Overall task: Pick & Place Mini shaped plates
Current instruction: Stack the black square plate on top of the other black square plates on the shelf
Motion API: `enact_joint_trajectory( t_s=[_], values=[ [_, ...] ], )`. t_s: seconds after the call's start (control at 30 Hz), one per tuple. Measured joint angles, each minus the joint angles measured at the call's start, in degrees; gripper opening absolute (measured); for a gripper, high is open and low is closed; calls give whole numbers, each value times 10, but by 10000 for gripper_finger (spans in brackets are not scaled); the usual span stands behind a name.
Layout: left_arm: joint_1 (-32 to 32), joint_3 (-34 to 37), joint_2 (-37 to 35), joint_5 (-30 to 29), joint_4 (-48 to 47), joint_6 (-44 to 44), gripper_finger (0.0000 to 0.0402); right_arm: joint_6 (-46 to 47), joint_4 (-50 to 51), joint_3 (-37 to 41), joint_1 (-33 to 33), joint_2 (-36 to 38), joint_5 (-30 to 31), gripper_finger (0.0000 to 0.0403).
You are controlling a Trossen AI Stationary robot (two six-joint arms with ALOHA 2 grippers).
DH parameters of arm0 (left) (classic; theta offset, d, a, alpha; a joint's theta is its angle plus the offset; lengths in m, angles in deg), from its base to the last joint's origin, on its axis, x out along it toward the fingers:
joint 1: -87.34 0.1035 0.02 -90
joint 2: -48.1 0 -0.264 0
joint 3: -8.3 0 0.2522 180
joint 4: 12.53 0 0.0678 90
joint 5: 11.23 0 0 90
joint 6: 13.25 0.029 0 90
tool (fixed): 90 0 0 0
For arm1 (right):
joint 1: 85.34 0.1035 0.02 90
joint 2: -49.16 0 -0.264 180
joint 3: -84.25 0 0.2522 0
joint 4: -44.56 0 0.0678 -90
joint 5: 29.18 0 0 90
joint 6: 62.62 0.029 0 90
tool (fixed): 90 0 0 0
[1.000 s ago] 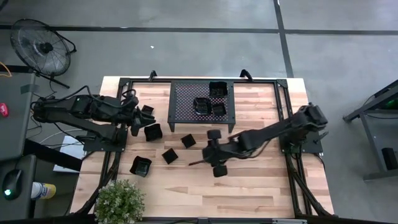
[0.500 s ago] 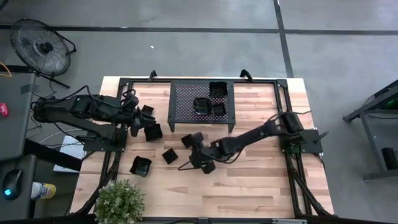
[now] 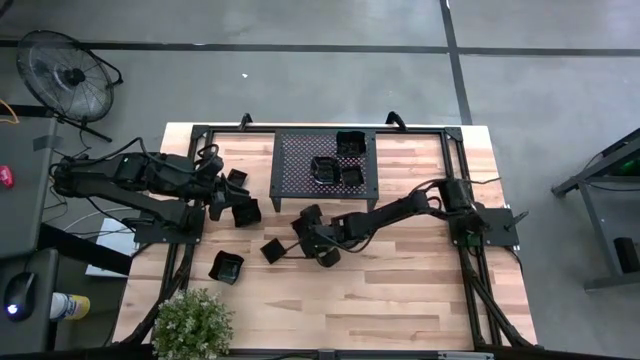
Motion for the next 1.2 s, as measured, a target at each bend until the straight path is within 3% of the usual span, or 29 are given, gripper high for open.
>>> enact_joint_trajectory(
  t_s=[0.53,0.93,1.2],
  values=[
    [0,0,0,2,0,-1,108,-23,-9,0,-7,-2,11,135],
    [0,0,0,9,0,-10,108,17,-4,0,-22,-2,-21,59],
    [0,0,0,10,0,-10,108,17,-4,0,-22,-2,-40,30]
  ],
)
